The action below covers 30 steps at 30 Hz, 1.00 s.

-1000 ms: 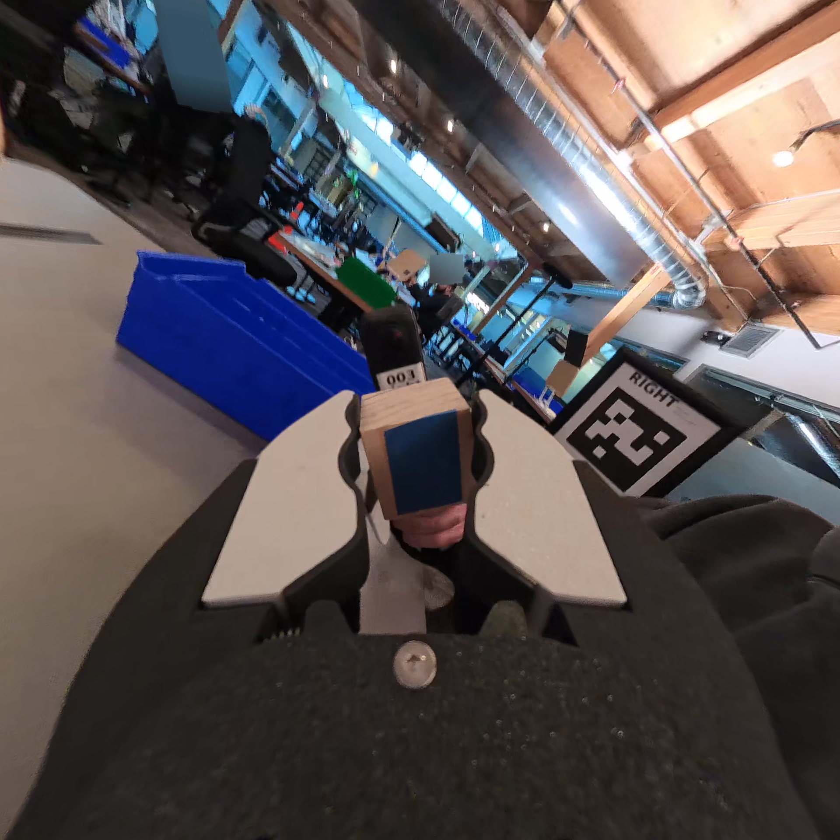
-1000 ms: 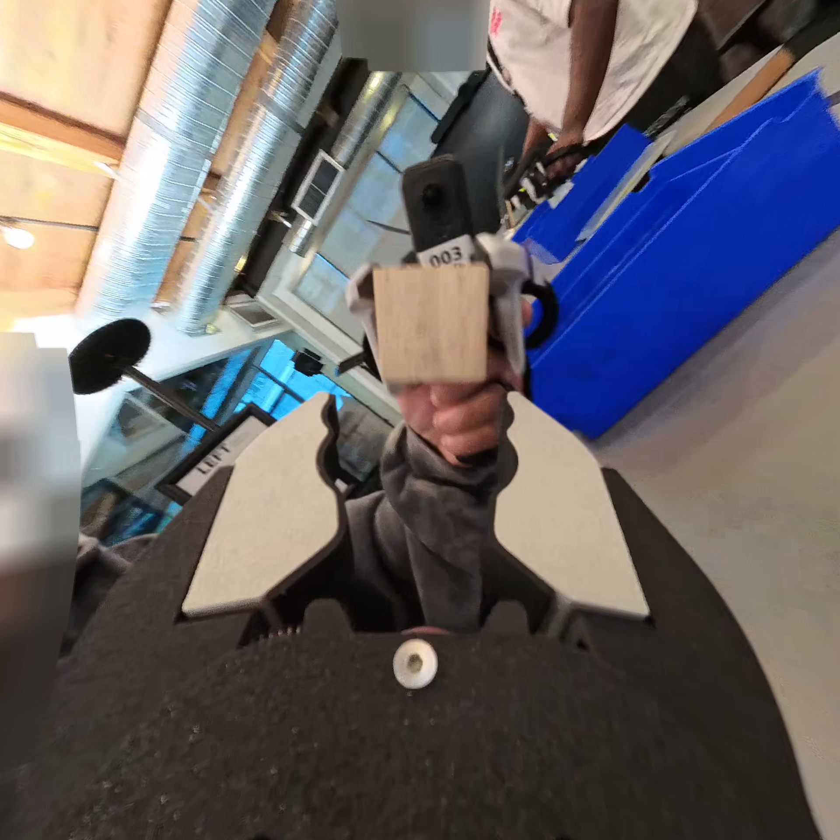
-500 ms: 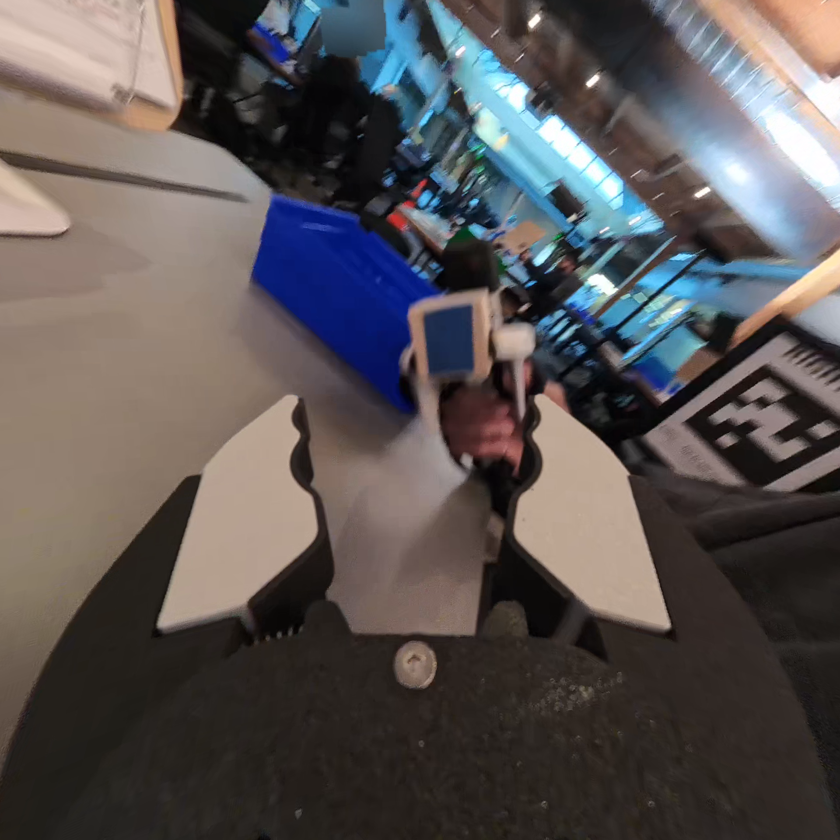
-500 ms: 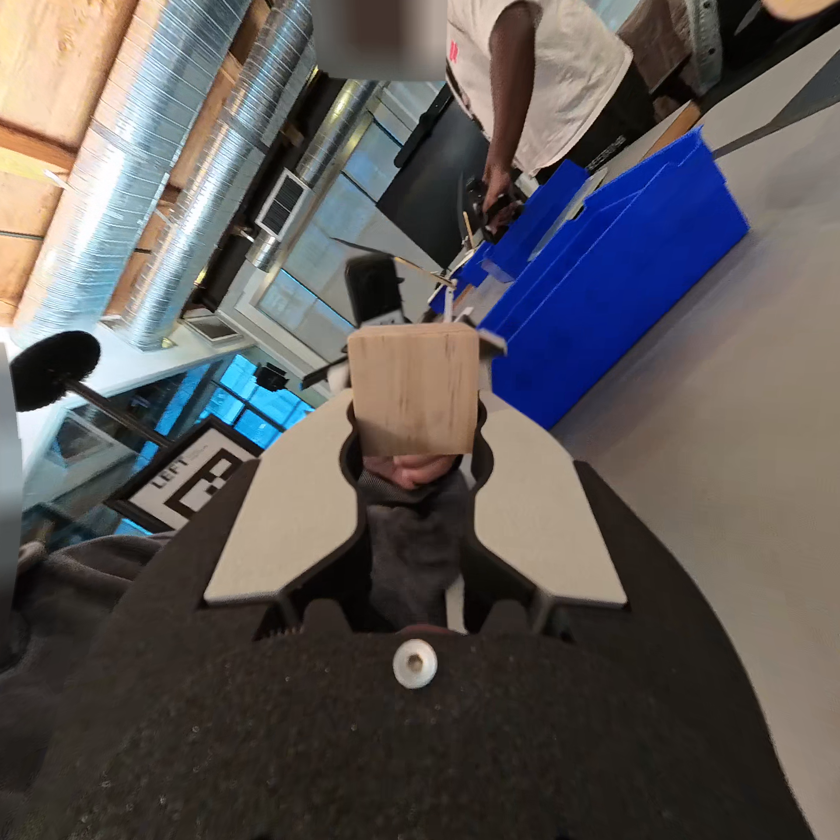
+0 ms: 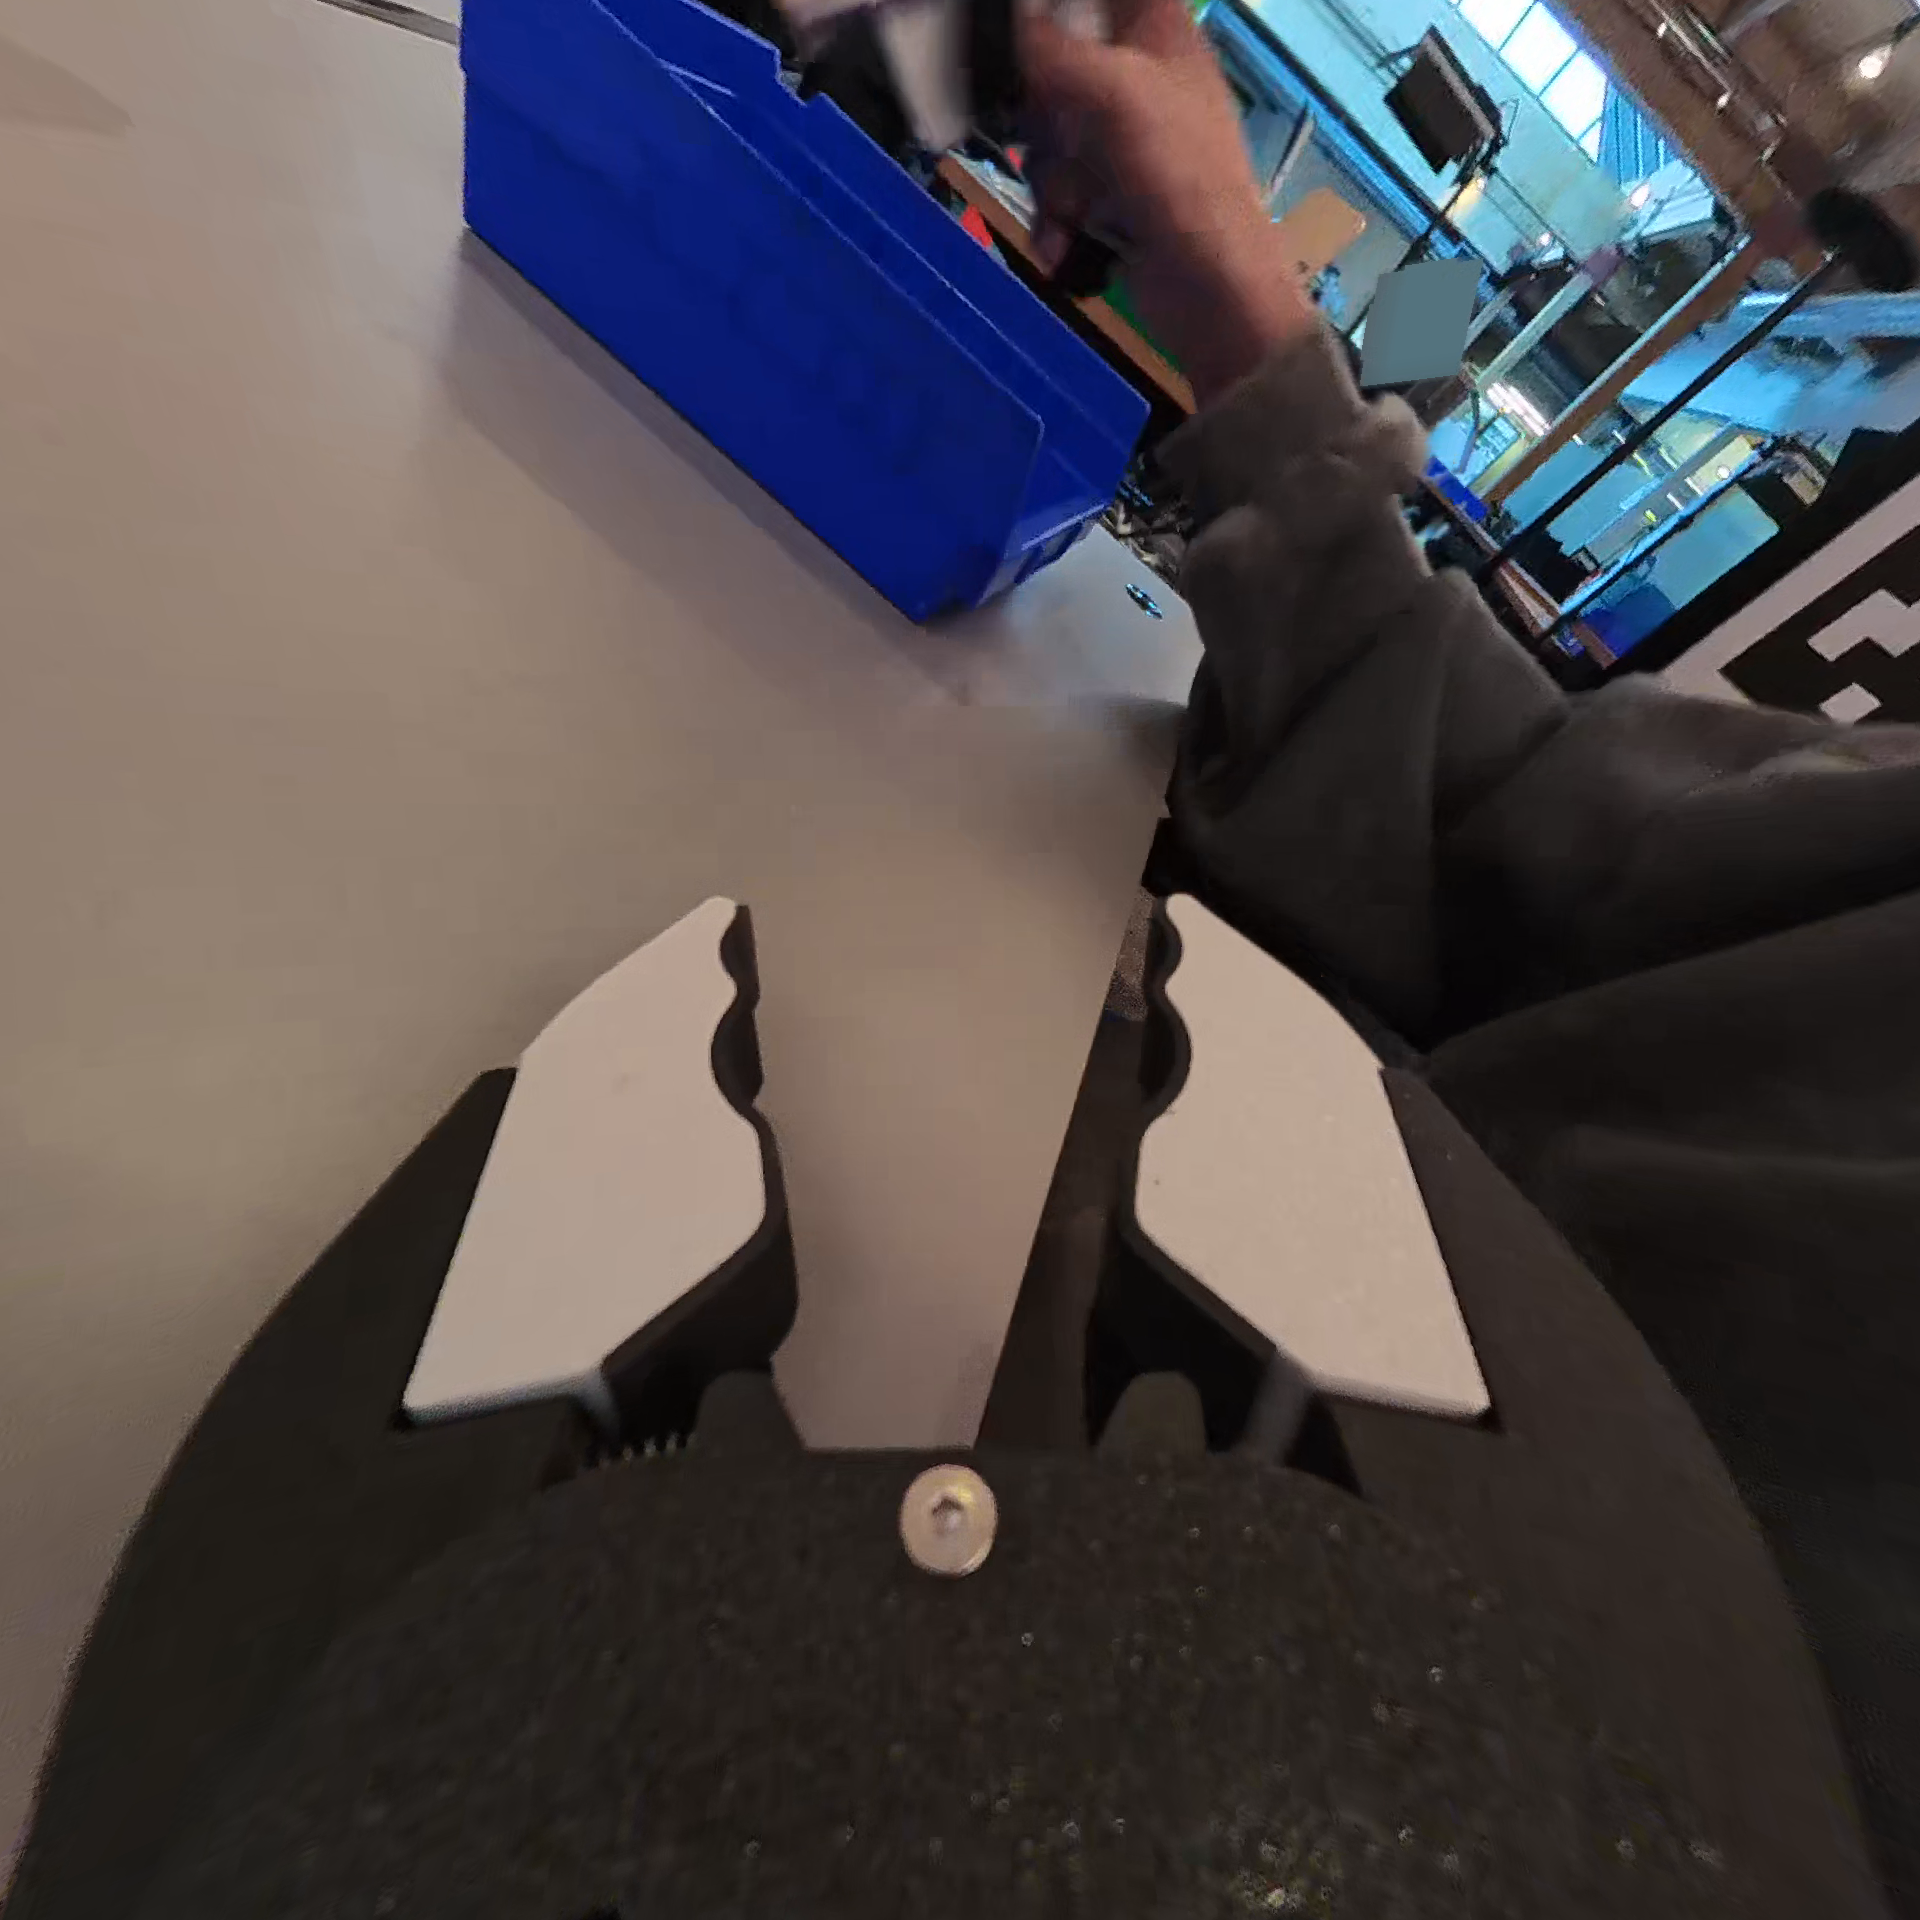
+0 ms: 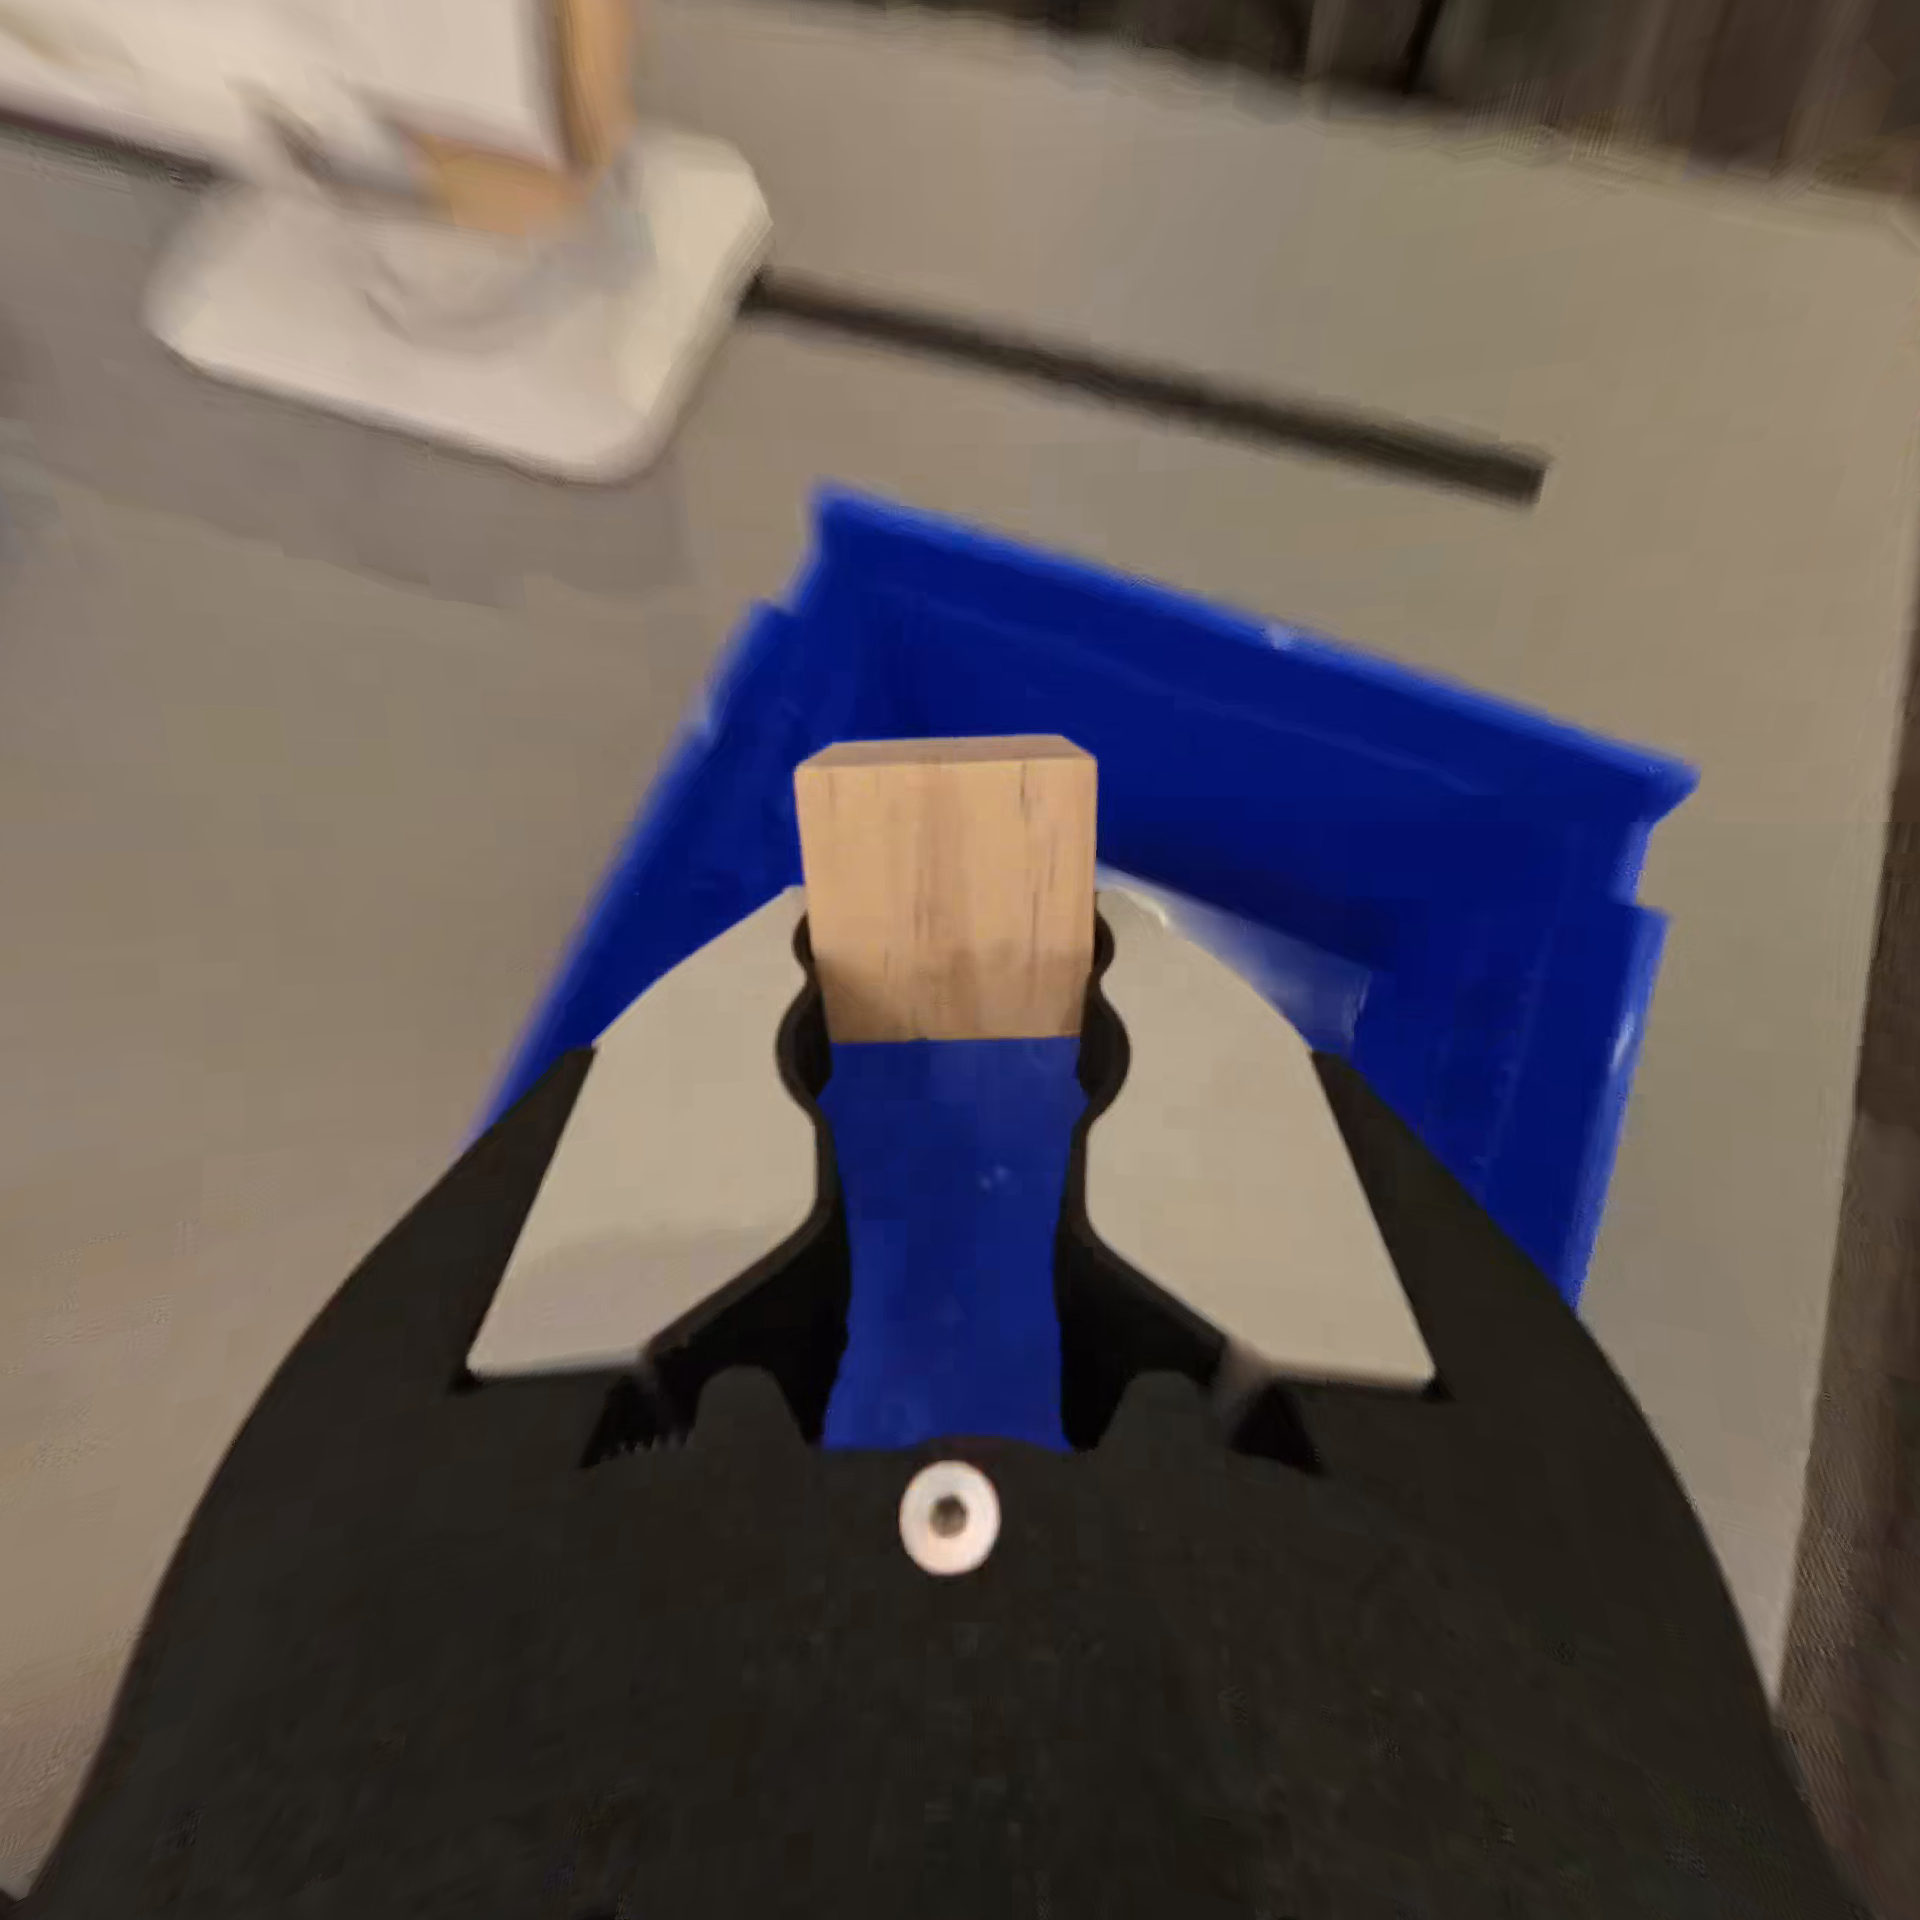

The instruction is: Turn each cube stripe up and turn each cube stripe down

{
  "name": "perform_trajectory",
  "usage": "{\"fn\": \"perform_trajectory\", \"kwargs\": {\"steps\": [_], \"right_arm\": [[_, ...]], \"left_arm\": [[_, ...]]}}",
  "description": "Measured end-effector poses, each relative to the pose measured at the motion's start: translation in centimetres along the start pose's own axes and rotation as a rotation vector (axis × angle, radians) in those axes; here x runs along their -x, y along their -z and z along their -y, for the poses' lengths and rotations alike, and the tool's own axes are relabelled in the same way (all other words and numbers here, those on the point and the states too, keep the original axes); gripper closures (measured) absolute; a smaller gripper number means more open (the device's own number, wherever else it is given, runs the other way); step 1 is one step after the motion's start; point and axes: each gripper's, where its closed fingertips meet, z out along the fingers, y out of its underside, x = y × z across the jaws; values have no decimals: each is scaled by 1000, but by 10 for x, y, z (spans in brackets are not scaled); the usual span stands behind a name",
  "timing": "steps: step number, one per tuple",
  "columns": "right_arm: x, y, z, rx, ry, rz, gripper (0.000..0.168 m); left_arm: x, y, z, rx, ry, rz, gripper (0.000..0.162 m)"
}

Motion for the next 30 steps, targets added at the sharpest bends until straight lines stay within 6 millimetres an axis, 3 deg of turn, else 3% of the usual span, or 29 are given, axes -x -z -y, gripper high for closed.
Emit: {"fn": "perform_trajectory", "kwargs": {"steps": [3,7,14,17,18,20,22,23,25,27,28,30], "right_arm": [[-31,-58,-34,239,-26,-54,122],[-44,-89,-47,372,-49,-83,122],[-47,-97,-75,585,-59,-115,121],[-47,-98,-70,523,-76,-82,117],[-49,-94,-66,492,-83,-92,102],[-46,-74,-50,370,-74,-98,98],[-23,-40,-21,135,-58,-45,98],[-1,-20,-6,-14,-43,16,100],[70,28,14,-342,-24,260,110],[148,72,2,-559,-20,528,111],[183,84,-15,-592,-20,629,115],[240,91,-58,-576,8,762,118]], "left_arm": [[-5,2,1,-6,-1,-16,92],[-3,5,1,7,-11,0,92],[-2,1,-4,36,10,-26,91],[-1,-1,-7,52,3,-15,90],[0,-1,-9,59,3,-11,89],[3,-1,-10,66,-1,13,89],[7,-1,-12,77,-9,42,88],[11,-1,-13,84,-11,61,88],[14,-1,-15,100,-13,79,88],[15,-3,-19,119,-12,78,88],[14,-3,-20,130,-20,76,86],[18,0,-20,154,-48,134,87]]}}
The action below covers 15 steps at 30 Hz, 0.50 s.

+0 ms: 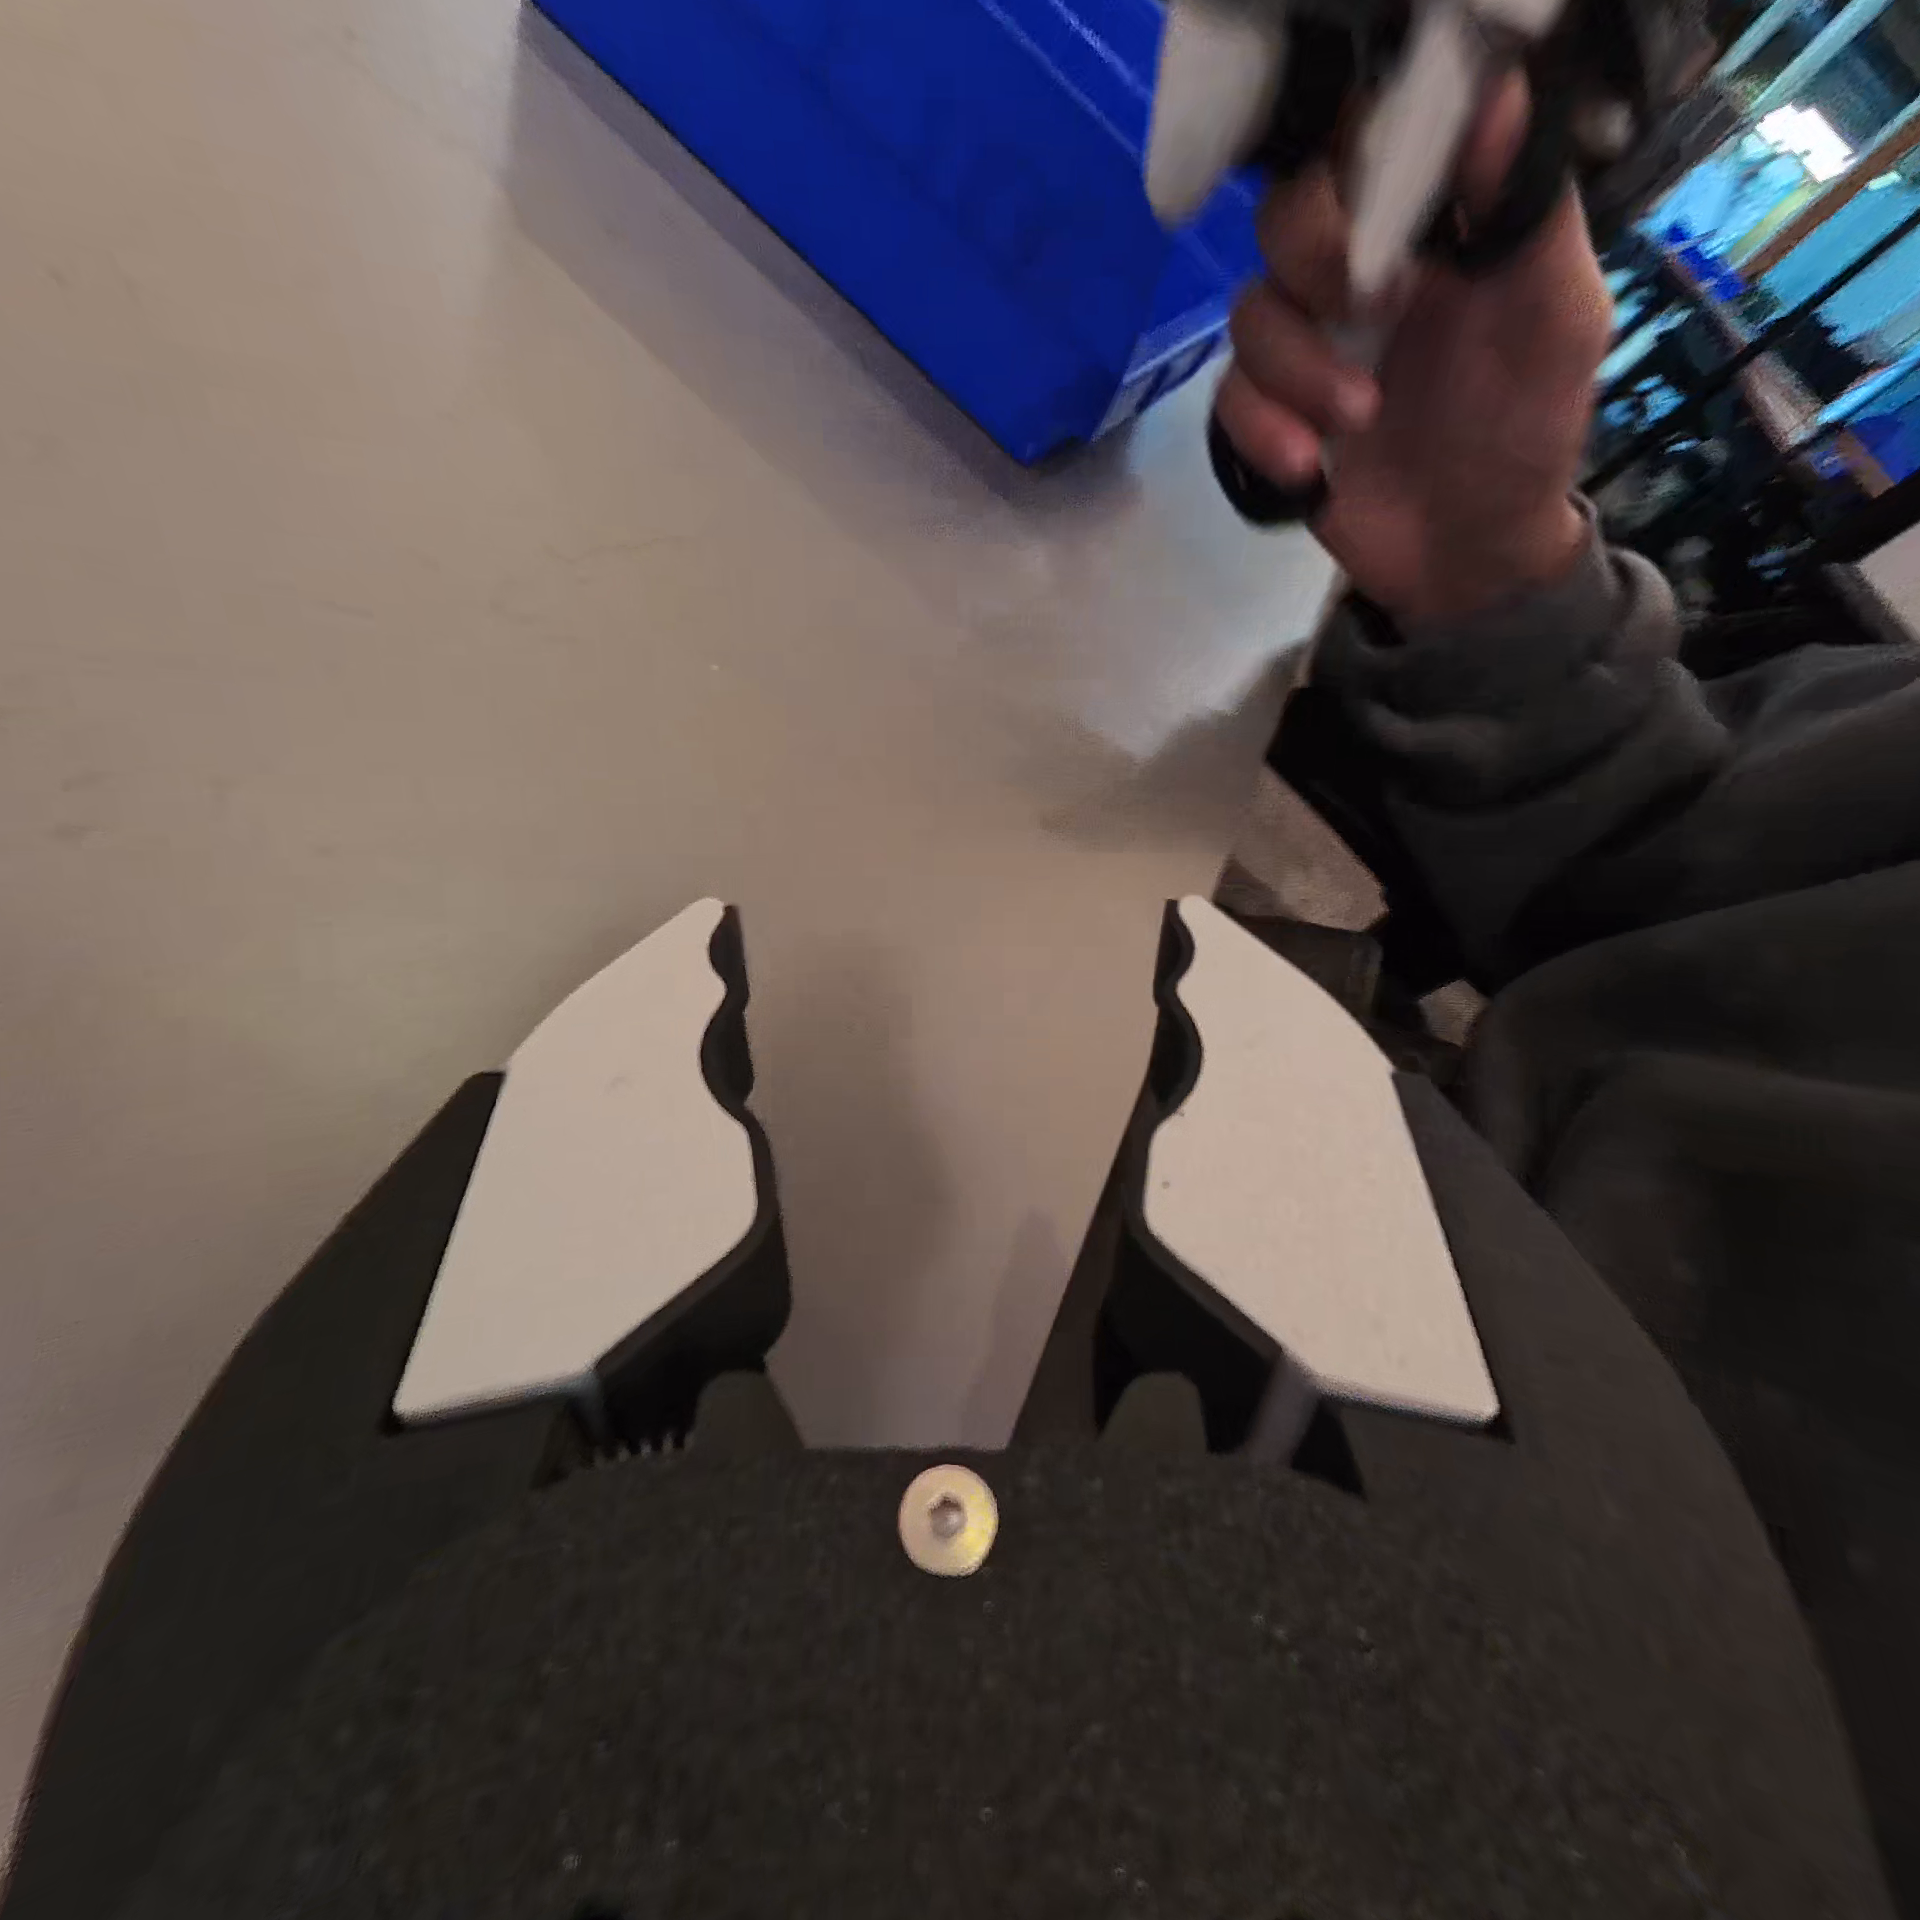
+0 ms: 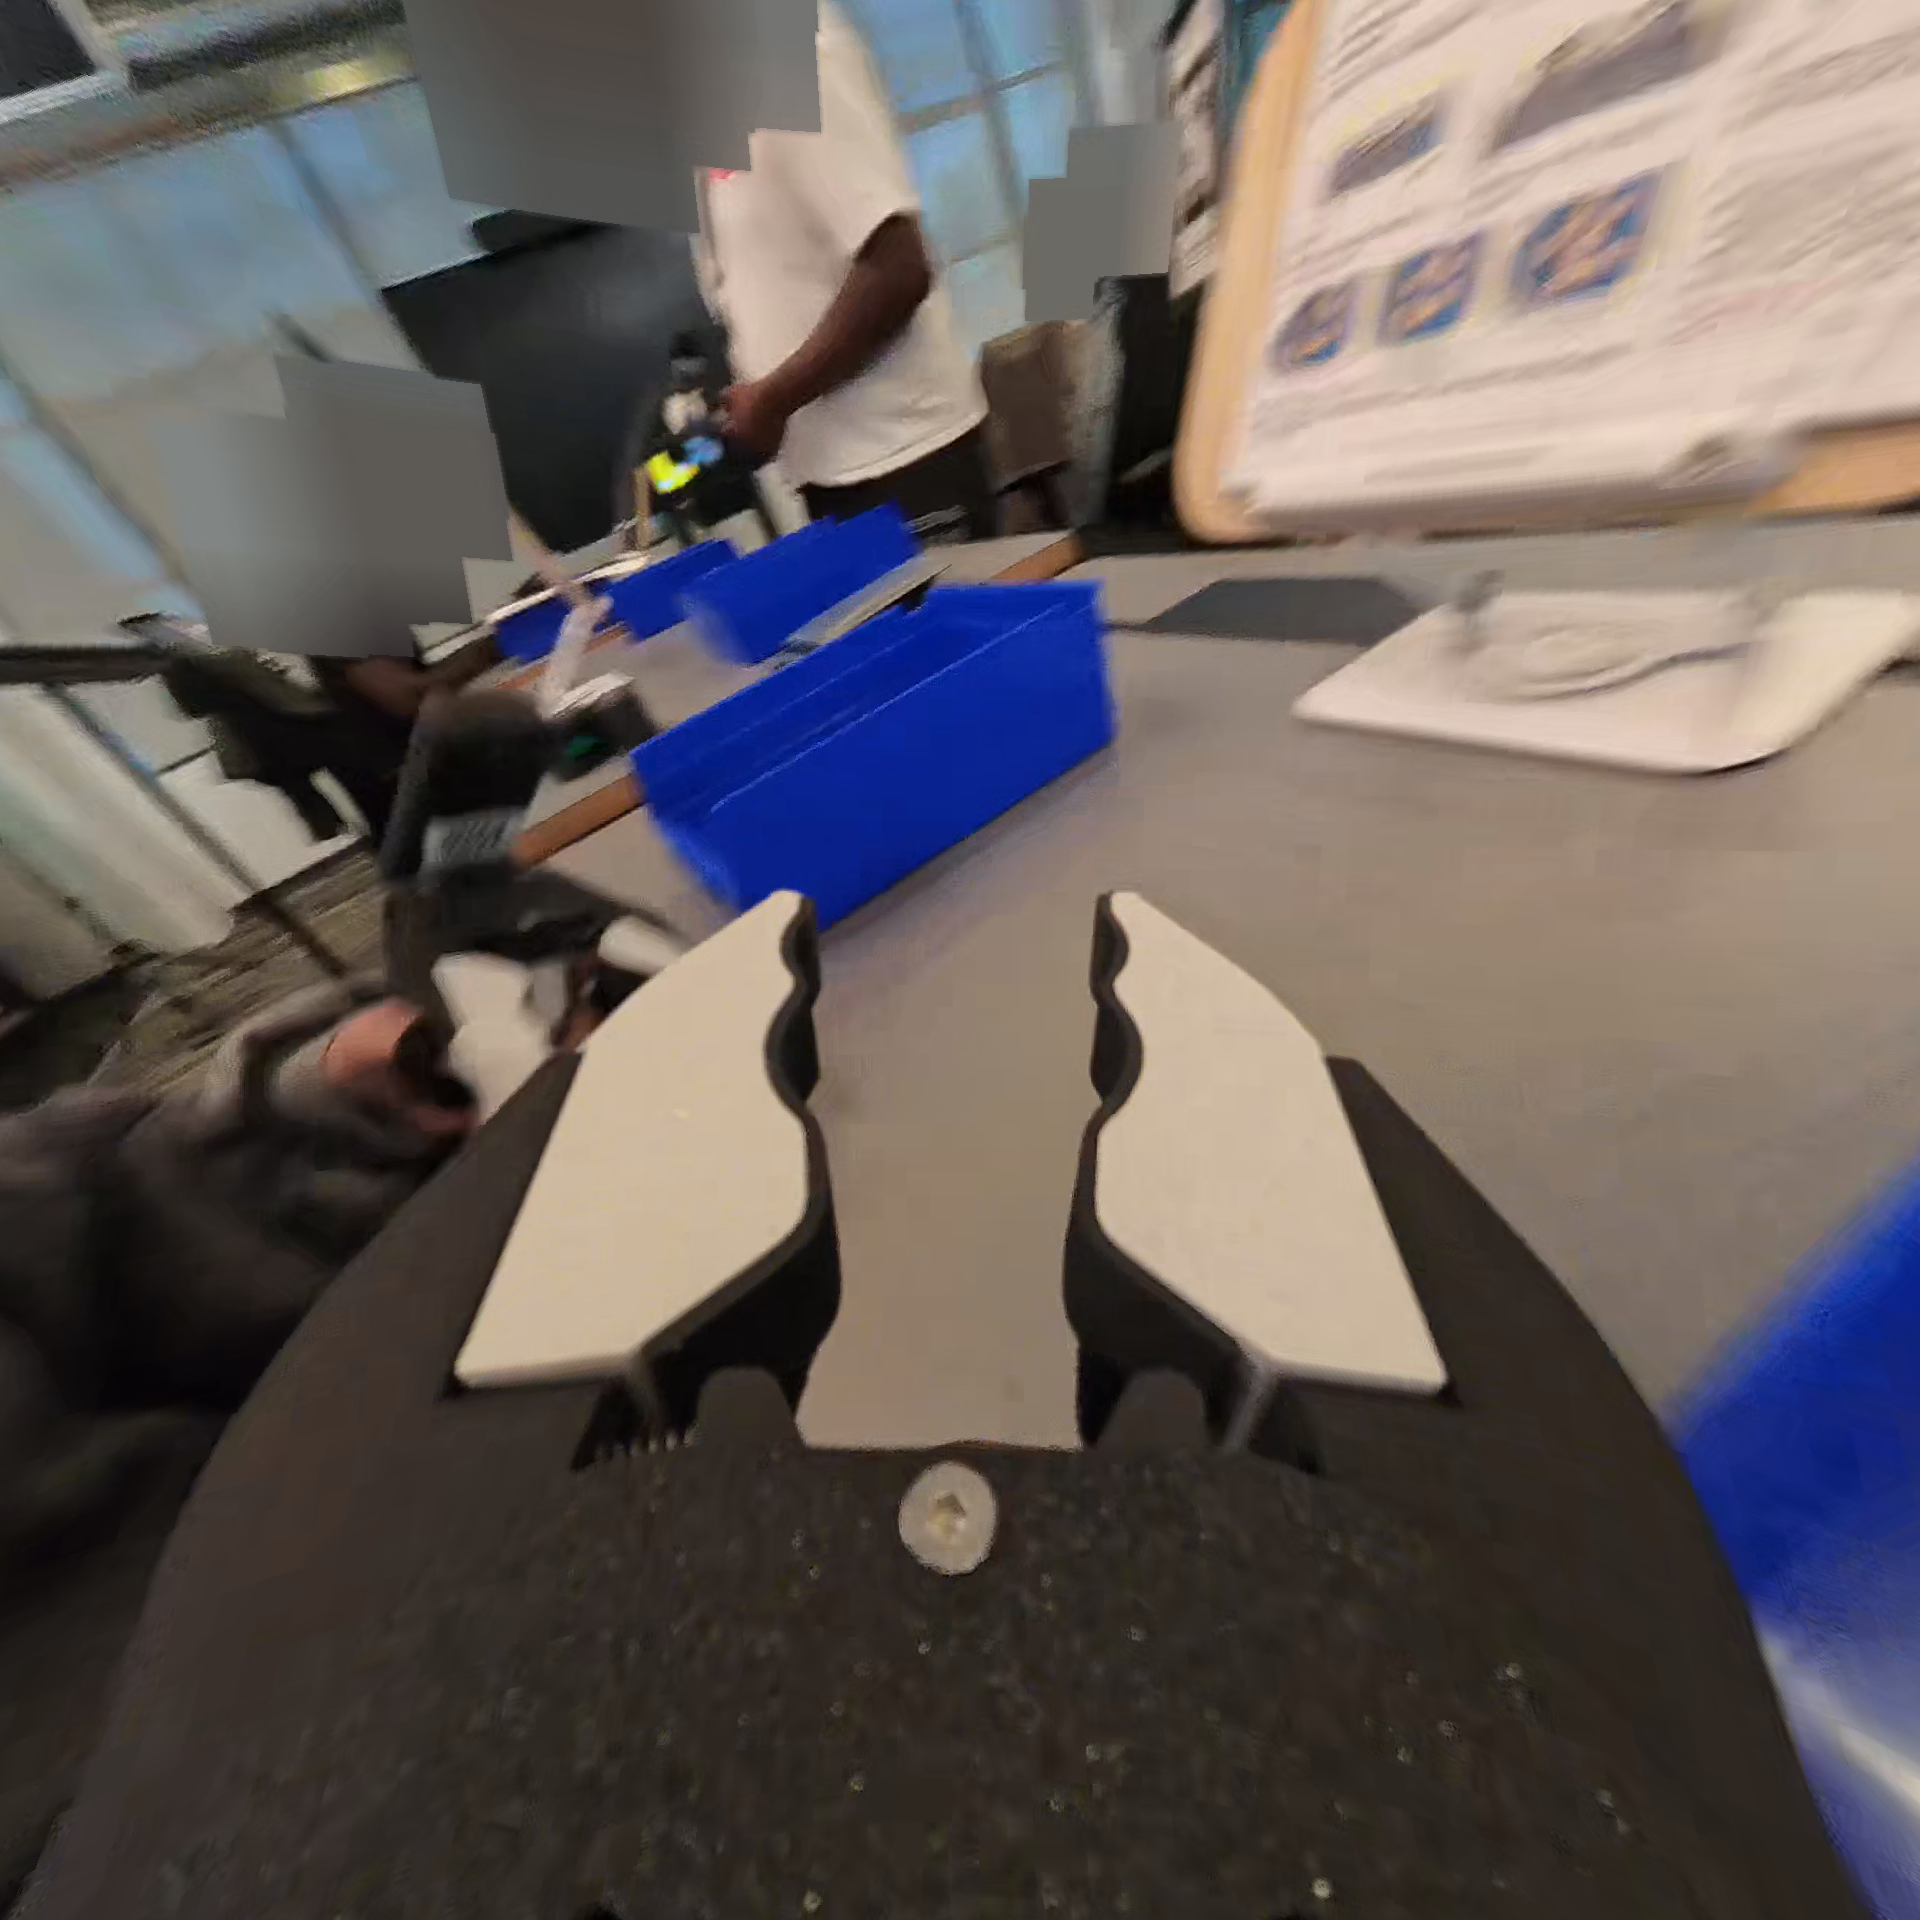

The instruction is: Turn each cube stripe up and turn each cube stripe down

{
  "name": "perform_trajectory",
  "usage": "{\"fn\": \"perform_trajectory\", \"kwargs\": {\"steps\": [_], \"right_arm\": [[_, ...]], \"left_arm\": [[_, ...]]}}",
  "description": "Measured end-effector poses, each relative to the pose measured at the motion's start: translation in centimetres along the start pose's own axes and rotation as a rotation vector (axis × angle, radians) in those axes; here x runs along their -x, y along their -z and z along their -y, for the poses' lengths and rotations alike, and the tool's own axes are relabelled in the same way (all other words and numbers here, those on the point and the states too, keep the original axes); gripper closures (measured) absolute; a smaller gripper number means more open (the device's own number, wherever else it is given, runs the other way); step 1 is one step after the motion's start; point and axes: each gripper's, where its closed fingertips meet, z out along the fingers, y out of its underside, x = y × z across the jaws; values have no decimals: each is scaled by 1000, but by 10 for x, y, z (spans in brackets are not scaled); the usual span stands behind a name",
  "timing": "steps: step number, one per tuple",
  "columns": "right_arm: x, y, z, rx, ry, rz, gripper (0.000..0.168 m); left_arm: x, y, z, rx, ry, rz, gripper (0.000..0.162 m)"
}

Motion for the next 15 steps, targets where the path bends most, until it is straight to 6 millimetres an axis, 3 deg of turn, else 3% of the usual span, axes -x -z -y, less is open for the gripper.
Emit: {"fn": "perform_trajectory", "kwargs": {"steps": [2,4,8,10,12,15], "right_arm": [[34,-15,-42,94,15,69,119],[55,-23,-72,231,6,121,118],[77,-32,-84,288,17,178,120],[75,-35,-92,327,77,143,121],[72,-37,-102,370,136,99,122],[82,-36,-112,410,168,119,123]], "left_arm": [[8,17,8,0,-18,96,89],[38,57,25,-30,14,293,92],[108,158,56,-61,282,597,88],[148,195,60,3,379,764,85],[184,213,57,84,453,882,90],[227,222,30,268,579,981,97]]}}
